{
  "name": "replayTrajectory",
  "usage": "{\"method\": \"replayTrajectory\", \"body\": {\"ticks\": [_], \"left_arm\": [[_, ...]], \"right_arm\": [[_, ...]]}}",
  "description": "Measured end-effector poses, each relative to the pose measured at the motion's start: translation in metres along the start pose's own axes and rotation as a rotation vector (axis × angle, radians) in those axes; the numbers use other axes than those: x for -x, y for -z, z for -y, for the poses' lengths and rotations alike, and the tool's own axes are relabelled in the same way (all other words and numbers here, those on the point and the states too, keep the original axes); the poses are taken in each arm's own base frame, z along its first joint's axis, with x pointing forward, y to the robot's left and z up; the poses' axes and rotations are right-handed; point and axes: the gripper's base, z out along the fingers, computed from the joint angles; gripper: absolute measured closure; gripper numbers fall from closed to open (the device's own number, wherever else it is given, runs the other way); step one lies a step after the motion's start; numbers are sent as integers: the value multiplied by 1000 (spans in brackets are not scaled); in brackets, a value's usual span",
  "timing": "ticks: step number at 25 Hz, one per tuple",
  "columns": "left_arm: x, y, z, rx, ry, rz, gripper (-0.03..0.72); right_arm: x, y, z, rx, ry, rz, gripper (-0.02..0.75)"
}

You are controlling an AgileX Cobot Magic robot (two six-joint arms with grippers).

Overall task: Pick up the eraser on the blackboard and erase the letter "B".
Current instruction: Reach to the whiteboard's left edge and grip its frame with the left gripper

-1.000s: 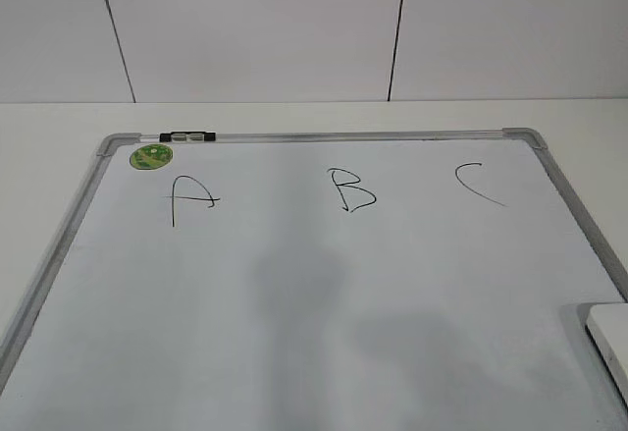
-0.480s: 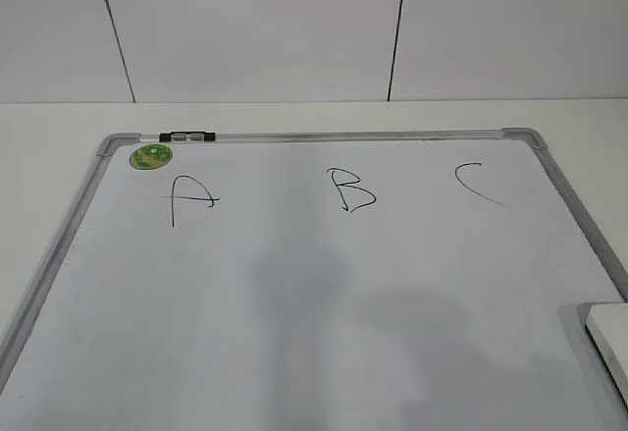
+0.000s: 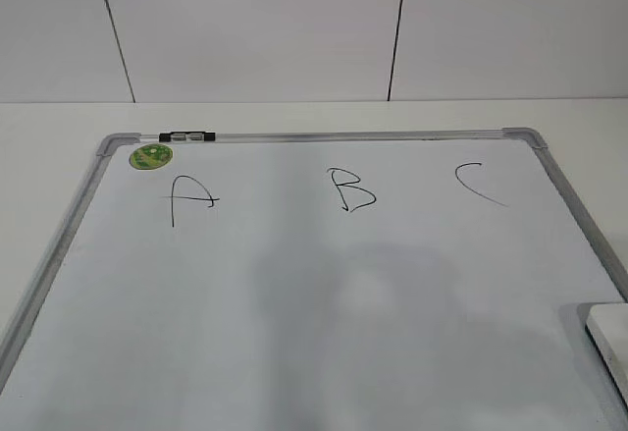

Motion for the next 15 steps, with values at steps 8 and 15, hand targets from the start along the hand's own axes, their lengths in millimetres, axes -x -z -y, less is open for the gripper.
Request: {"method": "replayTrajectory", "body": {"ticks": [8, 15], "left_arm": [[13, -20, -1, -7, 38, -176, 459], [55, -59, -2, -16, 125, -436, 452]], "right_arm": [[21, -15, -1, 5, -24, -155, 174], [29, -28, -2, 20, -41, -239, 174]]}}
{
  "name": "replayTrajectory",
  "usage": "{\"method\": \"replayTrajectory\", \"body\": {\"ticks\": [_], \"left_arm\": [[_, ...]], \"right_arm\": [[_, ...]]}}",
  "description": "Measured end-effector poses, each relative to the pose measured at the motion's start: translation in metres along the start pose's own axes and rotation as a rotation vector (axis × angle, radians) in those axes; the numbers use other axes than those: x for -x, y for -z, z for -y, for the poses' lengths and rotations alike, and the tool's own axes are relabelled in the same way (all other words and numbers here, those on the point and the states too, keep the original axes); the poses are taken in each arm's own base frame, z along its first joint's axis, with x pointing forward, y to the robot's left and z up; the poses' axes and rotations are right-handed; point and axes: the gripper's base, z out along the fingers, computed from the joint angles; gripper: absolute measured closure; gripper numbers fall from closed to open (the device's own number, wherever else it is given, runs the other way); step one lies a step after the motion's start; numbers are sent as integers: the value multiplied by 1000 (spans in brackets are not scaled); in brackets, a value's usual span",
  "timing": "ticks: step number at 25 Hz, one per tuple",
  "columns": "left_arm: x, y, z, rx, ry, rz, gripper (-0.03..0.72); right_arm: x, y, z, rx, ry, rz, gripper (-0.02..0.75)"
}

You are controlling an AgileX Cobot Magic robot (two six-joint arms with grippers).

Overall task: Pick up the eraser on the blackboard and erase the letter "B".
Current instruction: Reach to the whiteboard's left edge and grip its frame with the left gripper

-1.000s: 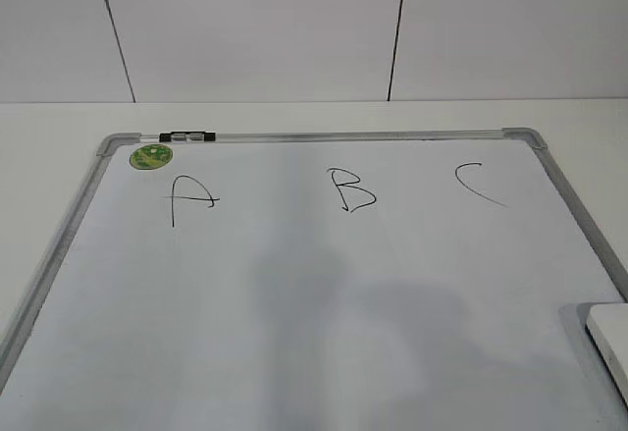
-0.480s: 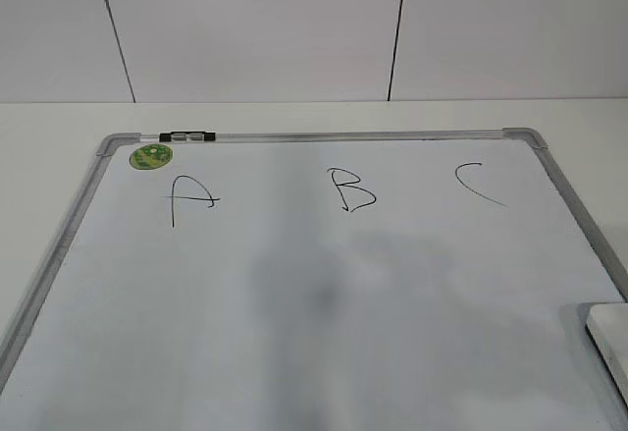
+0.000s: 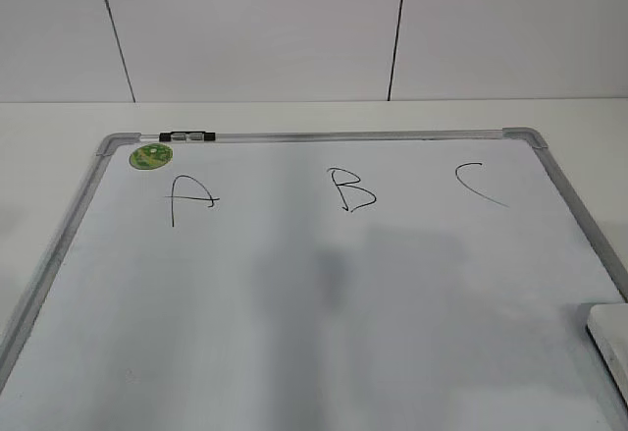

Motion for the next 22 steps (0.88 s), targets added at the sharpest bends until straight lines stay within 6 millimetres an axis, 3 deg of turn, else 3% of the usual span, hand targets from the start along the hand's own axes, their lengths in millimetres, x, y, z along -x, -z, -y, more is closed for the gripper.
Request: {"method": "replayTrajectory", "body": {"ticks": [6, 12, 22], "left_arm": [[58, -27, 1, 12, 31, -170, 451], [108, -82, -4, 33, 51, -298, 451], [156, -175, -18, 78, 32, -433, 450]], "right_arm": [[5, -6, 0, -1, -7, -45, 174], [10, -12, 1, -3, -12, -83, 174], [15, -19, 1, -3, -20, -125, 174]]}}
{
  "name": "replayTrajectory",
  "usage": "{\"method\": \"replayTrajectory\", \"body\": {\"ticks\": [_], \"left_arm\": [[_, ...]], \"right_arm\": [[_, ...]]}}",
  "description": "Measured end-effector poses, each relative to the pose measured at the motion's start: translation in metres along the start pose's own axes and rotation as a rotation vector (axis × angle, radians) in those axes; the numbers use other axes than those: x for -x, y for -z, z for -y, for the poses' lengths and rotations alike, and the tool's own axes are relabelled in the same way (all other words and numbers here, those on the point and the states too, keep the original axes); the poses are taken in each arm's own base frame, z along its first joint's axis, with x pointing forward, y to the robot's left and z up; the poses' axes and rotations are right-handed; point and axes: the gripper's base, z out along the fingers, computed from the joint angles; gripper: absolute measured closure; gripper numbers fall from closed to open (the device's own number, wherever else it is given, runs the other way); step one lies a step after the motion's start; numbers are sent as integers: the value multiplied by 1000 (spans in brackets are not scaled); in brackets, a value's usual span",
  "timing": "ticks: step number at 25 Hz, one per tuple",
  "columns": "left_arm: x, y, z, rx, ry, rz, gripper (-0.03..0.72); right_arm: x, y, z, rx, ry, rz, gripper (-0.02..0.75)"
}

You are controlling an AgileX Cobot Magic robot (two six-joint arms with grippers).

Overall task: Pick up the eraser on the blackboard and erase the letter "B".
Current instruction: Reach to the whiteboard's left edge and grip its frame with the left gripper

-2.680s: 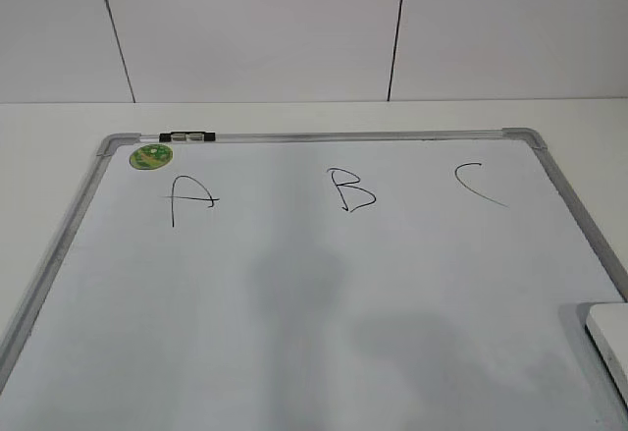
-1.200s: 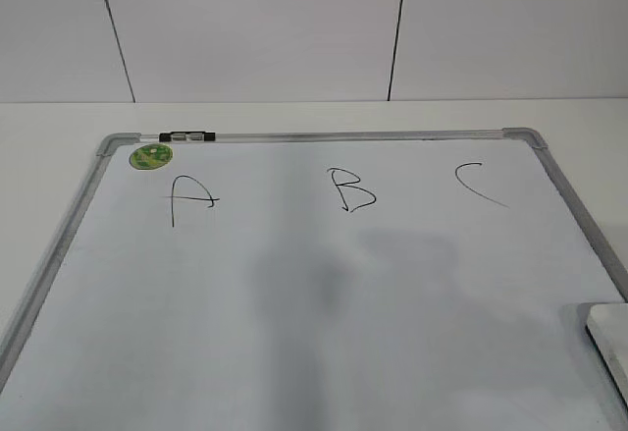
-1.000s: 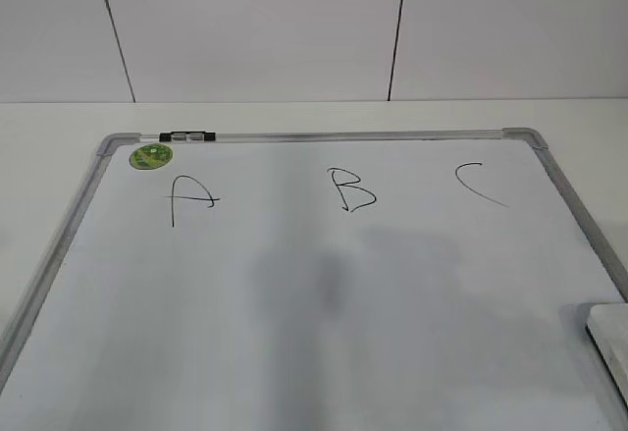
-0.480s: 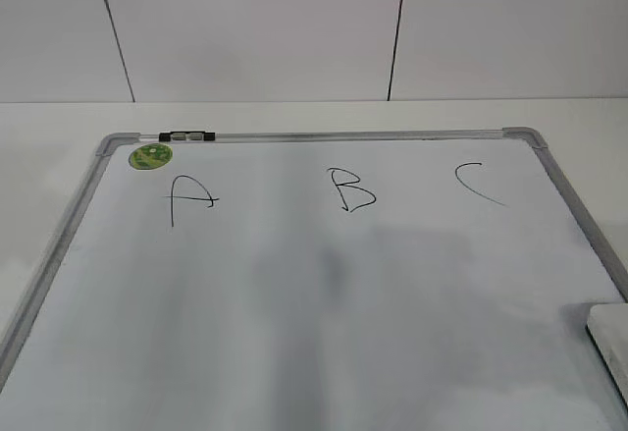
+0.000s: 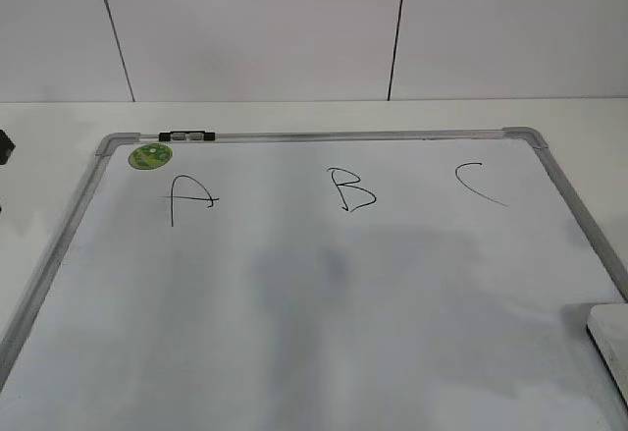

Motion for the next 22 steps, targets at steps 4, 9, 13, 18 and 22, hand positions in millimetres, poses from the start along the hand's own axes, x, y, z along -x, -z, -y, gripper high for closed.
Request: {"method": "replayTrajectory", "body": {"ticks": [4, 9, 13, 18, 22], "left_arm": [[16, -24, -3, 17, -2, -44, 450], [25, -47, 6, 32, -47, -72, 450], [28, -61, 13, 39, -80, -69, 450], [32, -75, 12, 42, -79, -73, 450], [34, -84, 11, 44, -77, -75, 450]], "right_arm": [[1, 0, 0, 0, 0, 1, 174], [2, 1, 0, 1, 0, 6, 174], [2, 1, 0, 1, 0, 6, 174], [3, 1, 0, 1, 0, 15, 174], [3, 1, 0, 1, 0, 16, 174]]}}
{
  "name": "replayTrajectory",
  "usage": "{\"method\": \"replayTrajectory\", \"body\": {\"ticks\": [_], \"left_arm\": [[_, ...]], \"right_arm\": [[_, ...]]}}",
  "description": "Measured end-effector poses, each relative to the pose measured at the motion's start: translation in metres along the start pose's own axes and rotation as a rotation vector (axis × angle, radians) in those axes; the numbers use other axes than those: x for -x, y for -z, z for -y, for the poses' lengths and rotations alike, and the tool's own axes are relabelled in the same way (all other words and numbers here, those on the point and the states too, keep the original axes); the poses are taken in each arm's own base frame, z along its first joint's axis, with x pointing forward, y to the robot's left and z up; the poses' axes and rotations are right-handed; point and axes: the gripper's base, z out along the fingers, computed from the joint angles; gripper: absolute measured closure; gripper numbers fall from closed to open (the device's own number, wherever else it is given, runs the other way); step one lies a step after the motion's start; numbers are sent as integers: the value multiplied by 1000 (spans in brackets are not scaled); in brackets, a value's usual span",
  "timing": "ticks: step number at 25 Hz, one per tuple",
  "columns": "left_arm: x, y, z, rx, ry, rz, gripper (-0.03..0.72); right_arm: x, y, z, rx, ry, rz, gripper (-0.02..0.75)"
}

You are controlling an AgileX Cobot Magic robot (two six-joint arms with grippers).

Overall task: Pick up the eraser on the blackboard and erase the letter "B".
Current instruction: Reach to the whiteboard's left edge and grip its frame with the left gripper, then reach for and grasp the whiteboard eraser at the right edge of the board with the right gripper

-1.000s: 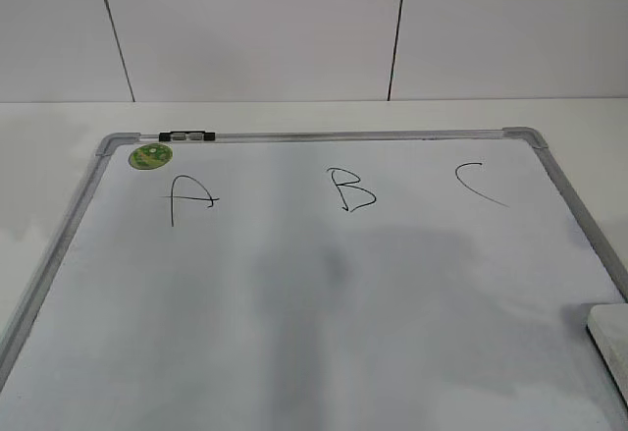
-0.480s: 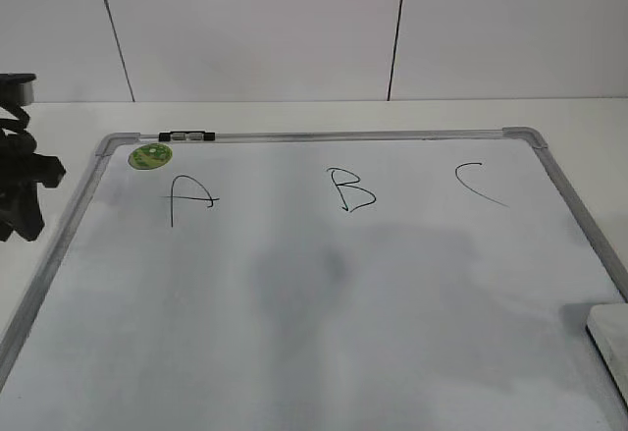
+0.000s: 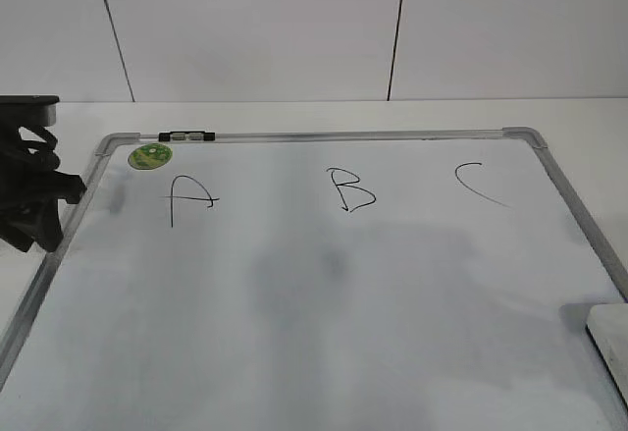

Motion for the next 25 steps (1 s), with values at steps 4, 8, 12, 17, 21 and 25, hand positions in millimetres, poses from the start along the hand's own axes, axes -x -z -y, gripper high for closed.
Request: {"method": "replayTrajectory", "body": {"ticks": [4, 8, 12, 17, 21, 25], "left_arm": [[2, -11, -1, 2, 2, -15, 451], [3, -16, -1, 2, 3, -14, 453], [5, -21, -1, 3, 4, -8, 461], [7, -24, -2, 3, 4, -17, 463], [7, -23, -1, 3, 4, -17, 476], [7, -23, -1, 1, 6, -18, 616]], "right_arm": [[0, 0, 0, 0, 0, 0, 174], [0, 0, 0, 0, 0, 0, 174], [0, 0, 0, 0, 0, 0, 174], [0, 0, 0, 0, 0, 0, 174], [0, 0, 0, 0, 0, 0, 174], [0, 0, 0, 0, 0, 0, 174]]}}
